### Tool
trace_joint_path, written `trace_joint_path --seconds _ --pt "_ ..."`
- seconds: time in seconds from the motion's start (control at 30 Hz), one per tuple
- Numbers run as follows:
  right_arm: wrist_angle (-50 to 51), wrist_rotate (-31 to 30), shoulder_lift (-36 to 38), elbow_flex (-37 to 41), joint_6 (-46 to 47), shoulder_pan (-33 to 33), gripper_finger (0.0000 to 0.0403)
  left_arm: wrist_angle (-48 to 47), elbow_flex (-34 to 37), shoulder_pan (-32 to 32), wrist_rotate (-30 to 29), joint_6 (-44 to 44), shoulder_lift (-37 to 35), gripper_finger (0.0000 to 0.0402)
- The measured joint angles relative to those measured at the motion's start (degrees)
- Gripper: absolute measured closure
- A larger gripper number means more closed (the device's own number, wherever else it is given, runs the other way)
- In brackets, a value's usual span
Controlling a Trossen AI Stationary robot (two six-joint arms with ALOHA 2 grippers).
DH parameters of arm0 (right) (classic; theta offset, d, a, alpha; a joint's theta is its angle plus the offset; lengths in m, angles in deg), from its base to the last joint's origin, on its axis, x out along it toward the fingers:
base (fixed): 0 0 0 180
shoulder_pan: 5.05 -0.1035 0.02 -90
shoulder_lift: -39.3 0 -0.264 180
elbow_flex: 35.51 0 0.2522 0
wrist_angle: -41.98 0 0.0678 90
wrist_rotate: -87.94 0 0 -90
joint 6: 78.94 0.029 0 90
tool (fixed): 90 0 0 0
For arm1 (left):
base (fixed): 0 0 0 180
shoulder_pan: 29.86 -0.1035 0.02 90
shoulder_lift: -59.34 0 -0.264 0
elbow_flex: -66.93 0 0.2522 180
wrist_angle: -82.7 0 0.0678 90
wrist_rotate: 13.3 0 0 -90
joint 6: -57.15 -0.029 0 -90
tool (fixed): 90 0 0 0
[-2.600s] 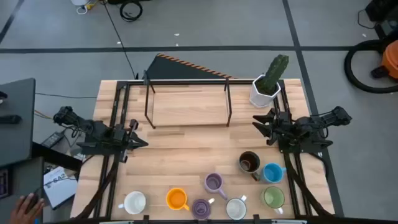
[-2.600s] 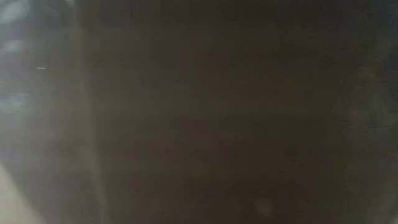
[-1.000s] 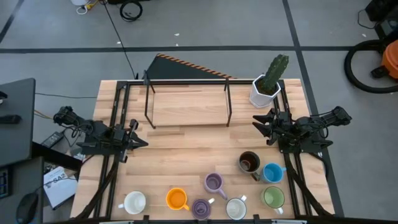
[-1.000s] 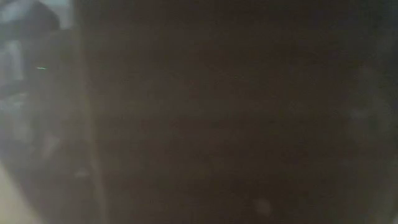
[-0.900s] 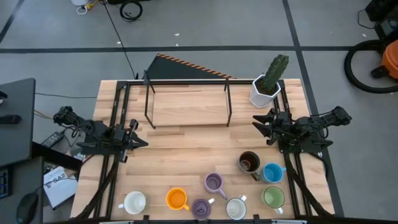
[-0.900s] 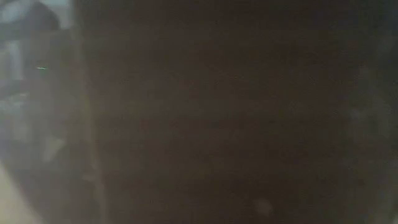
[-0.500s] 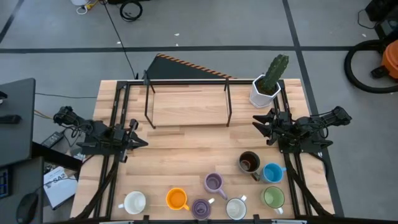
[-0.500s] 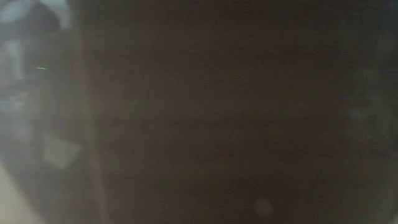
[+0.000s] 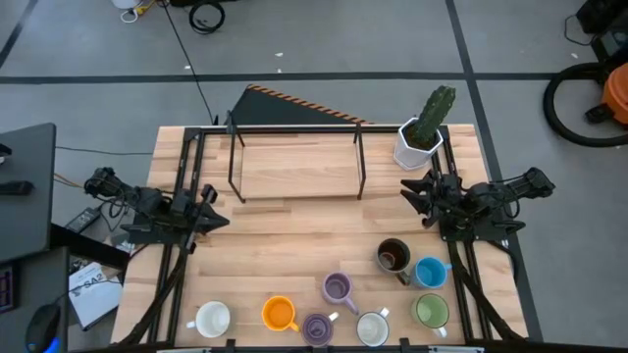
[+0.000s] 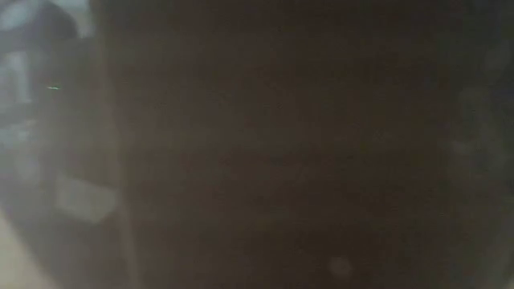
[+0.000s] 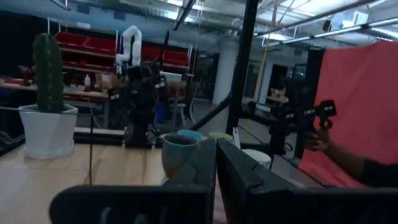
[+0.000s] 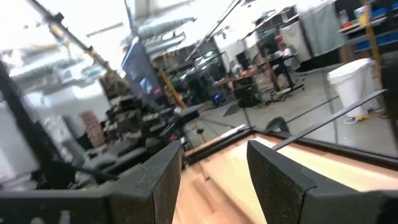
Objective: Place coffee mugs
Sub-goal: Put the yellow mug on the shelf
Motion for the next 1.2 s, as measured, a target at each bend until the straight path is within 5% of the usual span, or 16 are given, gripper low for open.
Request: trace_joint_path --seconds 0.4,0.8,0.97,1.2 --pt "-2.1 -2.5 0.0 0.0 0.9 0.0 0.0213 -4.0 -6.5 0.0 -1.8 6.6 10.6 0.0383" --pt "-3.6 8.8 -1.0 -1.7 -2.8 0.0 0.0213 -14.8 -17.1 0.7 6.6 10.6 31.2 0.0359" --pt "1.5 8.7 -5.8 -5.0 -2.7 0.0 0.0213 -18.5 -22.1 3.0 5.7 14.6 38.1 0.0313" --pt "2.3 6.1 -15.9 -8.6 -4.2 0.0 0.0213 -35.6 -34.7 6.9 3.3 26.2 47.2 0.0291"
